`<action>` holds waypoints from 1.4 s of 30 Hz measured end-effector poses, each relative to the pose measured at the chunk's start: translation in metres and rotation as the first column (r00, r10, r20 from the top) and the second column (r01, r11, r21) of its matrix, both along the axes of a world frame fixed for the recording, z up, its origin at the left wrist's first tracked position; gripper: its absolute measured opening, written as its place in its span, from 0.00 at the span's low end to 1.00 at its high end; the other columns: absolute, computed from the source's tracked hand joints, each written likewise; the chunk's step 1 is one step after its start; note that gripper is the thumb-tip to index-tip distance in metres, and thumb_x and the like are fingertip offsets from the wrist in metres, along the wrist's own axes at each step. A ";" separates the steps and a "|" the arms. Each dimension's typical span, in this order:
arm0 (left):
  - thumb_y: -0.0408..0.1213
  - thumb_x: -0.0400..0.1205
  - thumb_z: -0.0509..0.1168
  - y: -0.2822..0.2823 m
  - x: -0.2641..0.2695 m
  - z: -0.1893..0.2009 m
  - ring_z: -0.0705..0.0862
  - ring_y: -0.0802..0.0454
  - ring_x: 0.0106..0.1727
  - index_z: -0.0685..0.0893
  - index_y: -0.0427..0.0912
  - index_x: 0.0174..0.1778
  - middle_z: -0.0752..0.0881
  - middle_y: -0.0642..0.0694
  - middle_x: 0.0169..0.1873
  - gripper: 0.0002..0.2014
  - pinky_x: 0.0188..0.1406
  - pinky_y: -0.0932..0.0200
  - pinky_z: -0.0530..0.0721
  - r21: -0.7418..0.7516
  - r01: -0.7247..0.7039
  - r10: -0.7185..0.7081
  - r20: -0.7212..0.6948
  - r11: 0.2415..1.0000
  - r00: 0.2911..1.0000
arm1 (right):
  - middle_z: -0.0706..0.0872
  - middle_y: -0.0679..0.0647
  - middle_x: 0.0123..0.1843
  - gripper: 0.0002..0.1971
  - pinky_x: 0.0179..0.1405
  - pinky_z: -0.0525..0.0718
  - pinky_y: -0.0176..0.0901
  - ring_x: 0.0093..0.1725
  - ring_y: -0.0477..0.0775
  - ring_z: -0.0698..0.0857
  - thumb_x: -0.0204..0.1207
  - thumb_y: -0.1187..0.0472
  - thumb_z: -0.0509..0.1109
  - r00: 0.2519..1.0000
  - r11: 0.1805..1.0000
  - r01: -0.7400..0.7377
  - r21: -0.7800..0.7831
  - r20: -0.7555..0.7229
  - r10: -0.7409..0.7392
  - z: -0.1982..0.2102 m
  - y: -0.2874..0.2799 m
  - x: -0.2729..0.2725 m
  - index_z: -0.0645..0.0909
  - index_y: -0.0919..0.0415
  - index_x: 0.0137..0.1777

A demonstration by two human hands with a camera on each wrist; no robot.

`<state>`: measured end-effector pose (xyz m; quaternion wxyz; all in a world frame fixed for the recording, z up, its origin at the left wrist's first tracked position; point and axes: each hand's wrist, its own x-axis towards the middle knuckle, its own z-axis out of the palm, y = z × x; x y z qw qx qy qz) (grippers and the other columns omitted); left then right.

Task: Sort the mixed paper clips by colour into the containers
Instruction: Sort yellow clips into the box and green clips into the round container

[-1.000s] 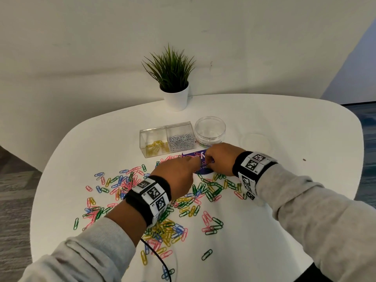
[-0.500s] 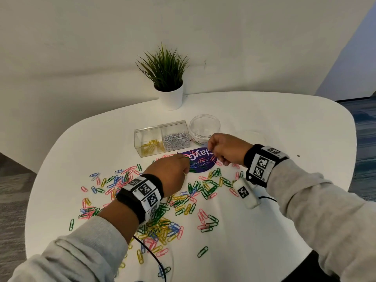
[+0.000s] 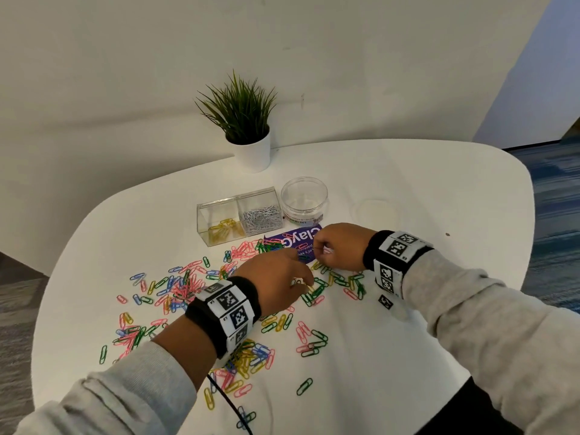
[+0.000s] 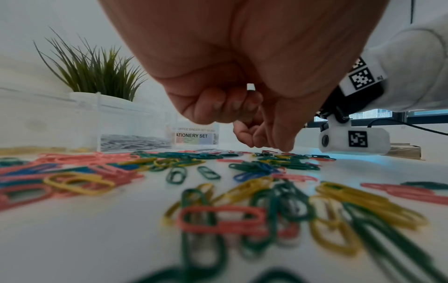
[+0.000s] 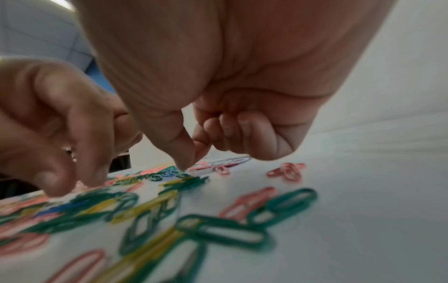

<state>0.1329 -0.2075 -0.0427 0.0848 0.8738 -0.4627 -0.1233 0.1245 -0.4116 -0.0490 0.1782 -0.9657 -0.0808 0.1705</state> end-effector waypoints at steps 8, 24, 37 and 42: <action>0.46 0.84 0.61 -0.003 -0.004 -0.002 0.82 0.50 0.44 0.87 0.56 0.52 0.78 0.55 0.46 0.09 0.40 0.53 0.85 0.065 0.043 -0.048 0.072 0.997 0.996 | 0.85 0.47 0.56 0.07 0.49 0.77 0.39 0.55 0.49 0.82 0.77 0.57 0.70 0.999 1.000 -0.014 -0.028 -0.045 0.013 -0.002 0.013 -0.002 0.84 0.50 0.53; 0.46 0.82 0.63 0.015 0.014 0.008 0.81 0.51 0.54 0.80 0.57 0.55 0.80 0.55 0.54 0.07 0.54 0.55 0.81 0.057 -0.352 0.352 0.016 0.934 0.936 | 0.81 0.57 0.35 0.13 0.26 0.74 0.41 0.29 0.51 0.77 0.76 0.74 0.59 0.791 0.375 0.597 0.709 -0.443 -0.422 0.010 -0.029 -0.028 0.82 0.62 0.52; 0.44 0.84 0.60 -0.010 -0.014 0.005 0.80 0.51 0.45 0.83 0.49 0.50 0.78 0.52 0.49 0.07 0.44 0.52 0.85 0.188 -0.085 0.071 0.081 0.978 0.994 | 0.82 0.44 0.49 0.04 0.47 0.79 0.39 0.49 0.47 0.81 0.79 0.52 0.70 0.999 0.999 -0.012 -0.035 -0.045 0.010 0.005 0.000 -0.040 0.82 0.50 0.49; 0.45 0.85 0.57 -0.006 -0.008 0.008 0.75 0.54 0.37 0.75 0.47 0.39 0.76 0.52 0.39 0.11 0.36 0.55 0.75 0.075 -0.238 0.244 -0.088 0.968 0.966 | 0.85 0.50 0.38 0.03 0.32 0.74 0.38 0.33 0.48 0.78 0.80 0.63 0.65 0.954 0.858 0.301 0.416 -0.141 -0.266 0.017 -0.019 -0.041 0.78 0.60 0.45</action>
